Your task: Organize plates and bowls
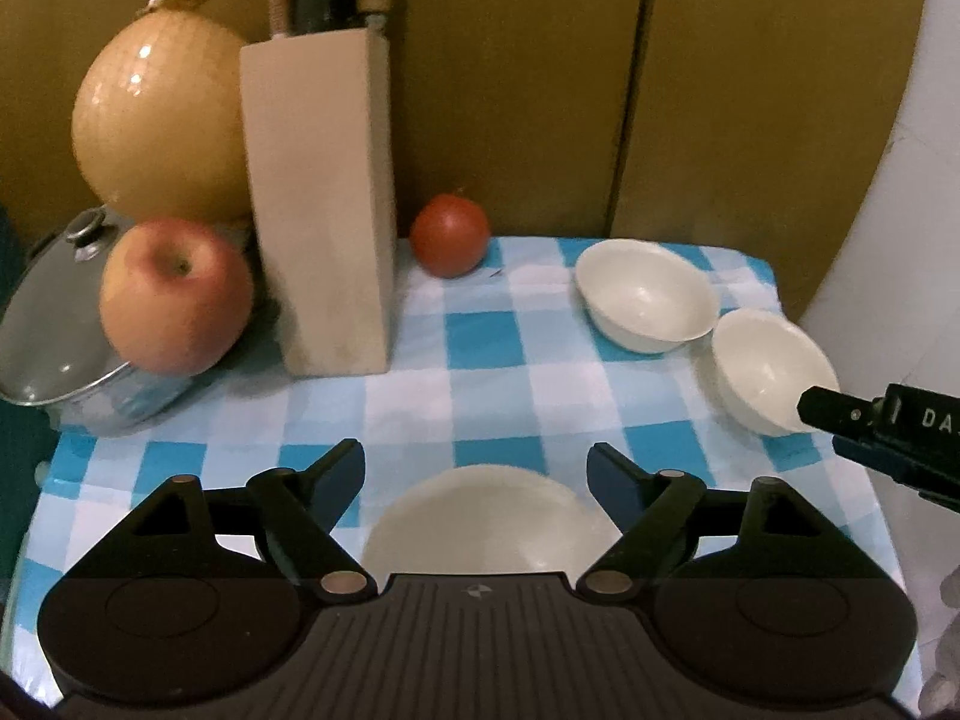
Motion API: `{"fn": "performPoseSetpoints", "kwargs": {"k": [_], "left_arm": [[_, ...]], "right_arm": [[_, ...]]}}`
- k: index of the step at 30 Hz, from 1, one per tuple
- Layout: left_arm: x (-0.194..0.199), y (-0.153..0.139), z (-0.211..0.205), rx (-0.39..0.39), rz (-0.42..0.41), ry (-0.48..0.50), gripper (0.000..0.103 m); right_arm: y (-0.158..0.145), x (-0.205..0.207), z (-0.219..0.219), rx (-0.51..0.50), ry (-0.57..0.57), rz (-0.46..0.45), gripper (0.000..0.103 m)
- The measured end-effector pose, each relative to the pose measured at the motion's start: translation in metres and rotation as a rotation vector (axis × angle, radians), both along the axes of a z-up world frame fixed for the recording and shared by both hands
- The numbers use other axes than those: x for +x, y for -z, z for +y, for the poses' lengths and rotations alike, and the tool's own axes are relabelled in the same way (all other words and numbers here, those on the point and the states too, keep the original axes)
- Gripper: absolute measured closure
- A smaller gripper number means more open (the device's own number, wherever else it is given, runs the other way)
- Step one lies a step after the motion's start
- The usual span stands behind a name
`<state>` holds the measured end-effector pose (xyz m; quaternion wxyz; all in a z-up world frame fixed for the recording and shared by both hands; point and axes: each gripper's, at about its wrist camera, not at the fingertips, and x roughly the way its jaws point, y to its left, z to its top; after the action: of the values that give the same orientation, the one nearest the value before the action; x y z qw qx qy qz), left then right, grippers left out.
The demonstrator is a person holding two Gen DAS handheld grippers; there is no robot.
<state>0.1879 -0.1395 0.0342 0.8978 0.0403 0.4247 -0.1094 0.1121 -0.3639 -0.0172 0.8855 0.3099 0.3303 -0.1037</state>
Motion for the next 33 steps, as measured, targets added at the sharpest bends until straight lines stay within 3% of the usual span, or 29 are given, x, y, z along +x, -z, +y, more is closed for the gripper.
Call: {"fn": "performPoseSetpoints", "kwargs": {"k": [11,15,23,33], "left_arm": [[0.006,-0.002,-0.046,-0.094,0.034,0.079,0.017],[0.008,0.005,-0.063,-0.086,0.035,0.098,0.017],[0.027,0.023,-0.095,-0.156,0.113,0.111,0.017],[0.052,0.044,-0.131,-0.159,0.162,0.073,0.016]], "right_arm": [[0.001,0.005,-0.033,-0.033,0.072,0.000,0.062],[0.007,0.010,-0.044,-0.063,0.090,0.016,0.062],[0.024,0.019,-0.063,0.008,0.104,0.068,0.062],[0.042,0.034,-0.078,0.089,0.120,0.088,0.062]]}}
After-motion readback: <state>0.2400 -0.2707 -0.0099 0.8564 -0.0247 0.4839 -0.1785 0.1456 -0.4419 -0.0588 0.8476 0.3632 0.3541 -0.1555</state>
